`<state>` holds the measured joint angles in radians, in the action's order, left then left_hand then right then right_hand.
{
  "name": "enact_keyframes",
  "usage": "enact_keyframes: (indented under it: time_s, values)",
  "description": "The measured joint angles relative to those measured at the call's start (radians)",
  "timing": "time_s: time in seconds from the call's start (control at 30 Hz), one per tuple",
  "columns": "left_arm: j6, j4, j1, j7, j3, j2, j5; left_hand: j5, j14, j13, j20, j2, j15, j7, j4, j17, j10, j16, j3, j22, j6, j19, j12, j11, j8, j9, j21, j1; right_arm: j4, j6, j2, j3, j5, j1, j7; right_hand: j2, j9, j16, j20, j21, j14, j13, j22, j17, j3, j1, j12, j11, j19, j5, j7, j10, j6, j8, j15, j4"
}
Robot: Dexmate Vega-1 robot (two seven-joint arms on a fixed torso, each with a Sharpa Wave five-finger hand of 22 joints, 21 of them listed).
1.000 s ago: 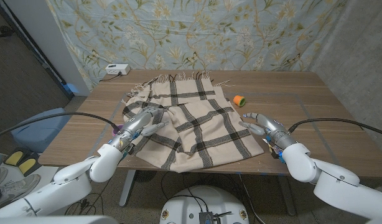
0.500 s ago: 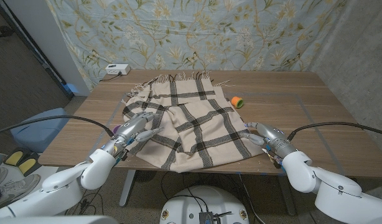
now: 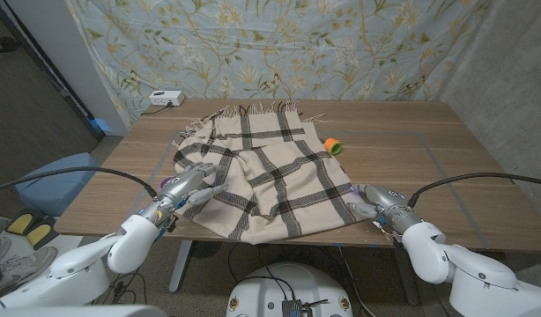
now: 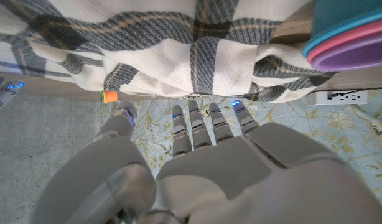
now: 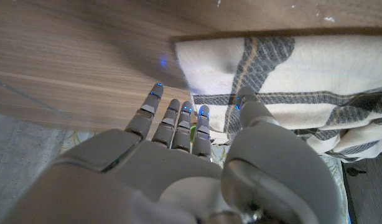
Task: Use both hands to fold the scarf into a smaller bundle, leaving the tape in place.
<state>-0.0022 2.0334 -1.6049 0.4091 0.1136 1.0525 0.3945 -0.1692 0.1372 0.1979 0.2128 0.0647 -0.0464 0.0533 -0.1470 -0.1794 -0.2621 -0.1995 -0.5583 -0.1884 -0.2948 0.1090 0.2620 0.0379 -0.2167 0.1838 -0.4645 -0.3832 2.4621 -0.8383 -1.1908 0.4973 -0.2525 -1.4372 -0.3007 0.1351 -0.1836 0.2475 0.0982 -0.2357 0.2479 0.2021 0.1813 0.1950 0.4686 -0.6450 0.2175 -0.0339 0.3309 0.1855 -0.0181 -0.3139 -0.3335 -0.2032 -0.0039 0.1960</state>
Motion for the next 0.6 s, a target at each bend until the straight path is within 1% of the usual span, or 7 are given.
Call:
enact_keyframes:
  time_s: [0.07,0.23,0.33,0.43,0.47,0.57,0.6]
  values:
    - [0.0,0.0,-0.001,-0.002,-0.001,-0.002,0.0,0.0,0.0,0.0,0.0,0.0,0.0,0.0,0.003,0.0,0.0,0.001,0.003,0.0,0.0,0.0,0.0,0.0,0.0,0.0,0.0,0.0,0.012,-0.018,-0.016,0.003,0.0,-0.004,0.003,0.002,0.0,-0.005,0.0,0.006,-0.003,0.0,0.0,-0.004,0.02,-0.034,-0.003,-0.001,0.0,0.011,0.0,0.008,0.008,0.004,-0.003,0.001]
    - [-0.011,-0.002,-0.005,-0.01,-0.005,-0.012,0.0,0.0,0.0,0.0,-0.001,0.0,0.0,-0.005,0.0,0.0,0.005,0.001,0.009,0.0,-0.005,0.001,0.0,-0.005,0.0,0.0,0.007,0.0,0.037,-0.071,-0.05,0.026,-0.011,0.004,0.027,-0.009,-0.001,-0.022,0.0,0.014,-0.014,0.0,-0.003,-0.002,0.09,-0.136,-0.015,0.011,0.0,0.048,-0.007,0.033,0.033,0.008,-0.014,0.003]
    - [-0.011,-0.007,-0.006,-0.01,-0.006,-0.016,0.0,0.0,-0.003,0.0,-0.002,0.0,-0.003,-0.005,0.006,-0.001,0.005,0.001,0.015,0.0,-0.005,0.006,0.0,-0.005,0.008,0.0,0.007,0.0,0.037,-0.099,-0.05,0.026,-0.028,0.004,0.052,-0.026,-0.005,-0.031,-0.005,0.024,-0.028,0.001,-0.005,0.003,0.146,-0.205,-0.022,0.018,-0.005,0.097,-0.011,0.063,0.065,0.012,-0.02,0.003]
    - [-0.011,-0.012,-0.006,-0.01,-0.008,-0.022,0.0,0.0,-0.005,0.0,0.0,0.003,-0.005,-0.006,0.014,-0.005,0.009,0.001,0.023,-0.003,-0.005,0.008,0.0,-0.009,0.008,0.0,0.007,0.003,0.037,-0.125,-0.05,0.026,-0.048,0.004,0.088,-0.064,-0.005,-0.041,-0.011,0.032,-0.055,0.005,-0.008,0.009,0.196,-0.257,-0.029,0.027,-0.012,0.159,-0.023,0.102,0.103,0.015,-0.018,0.0]
    - [-0.031,-0.013,-0.007,-0.019,-0.009,-0.023,-0.011,0.0,-0.005,0.0,0.0,0.01,-0.005,-0.006,0.015,-0.005,0.009,0.001,0.024,-0.004,-0.005,0.008,0.0,-0.009,0.008,0.0,0.012,0.011,0.066,-0.134,-0.092,0.091,-0.058,0.056,0.102,-0.074,-0.005,-0.042,-0.009,0.033,-0.06,0.005,-0.009,0.012,0.205,-0.266,-0.029,0.028,-0.017,0.173,-0.025,0.114,0.116,0.015,-0.016,-0.001]
    - [-0.034,-0.015,-0.01,-0.02,-0.013,-0.028,-0.013,0.0,-0.009,0.0,-0.002,0.008,-0.009,-0.005,0.024,-0.008,0.009,0.001,0.03,-0.005,-0.005,0.009,-0.007,-0.009,0.008,0.0,0.015,0.027,0.069,-0.149,-0.098,0.103,-0.086,0.066,0.142,-0.091,-0.005,-0.047,-0.007,0.036,-0.085,0.005,-0.007,0.016,0.217,-0.276,-0.033,0.032,-0.029,0.2,-0.039,0.148,0.158,0.026,-0.012,-0.011]
    - [-0.034,-0.016,-0.01,-0.02,-0.014,-0.028,-0.013,0.0,-0.01,0.0,-0.003,0.008,-0.01,-0.005,0.026,-0.009,0.01,0.001,0.031,-0.005,-0.005,0.012,-0.007,-0.01,0.008,0.0,0.015,0.026,0.069,-0.151,-0.098,0.103,-0.09,0.066,0.147,-0.106,-0.005,-0.048,-0.003,0.036,-0.095,0.005,-0.006,0.017,0.218,-0.272,-0.033,0.034,-0.033,0.206,-0.045,0.16,0.174,0.026,-0.012,-0.011]
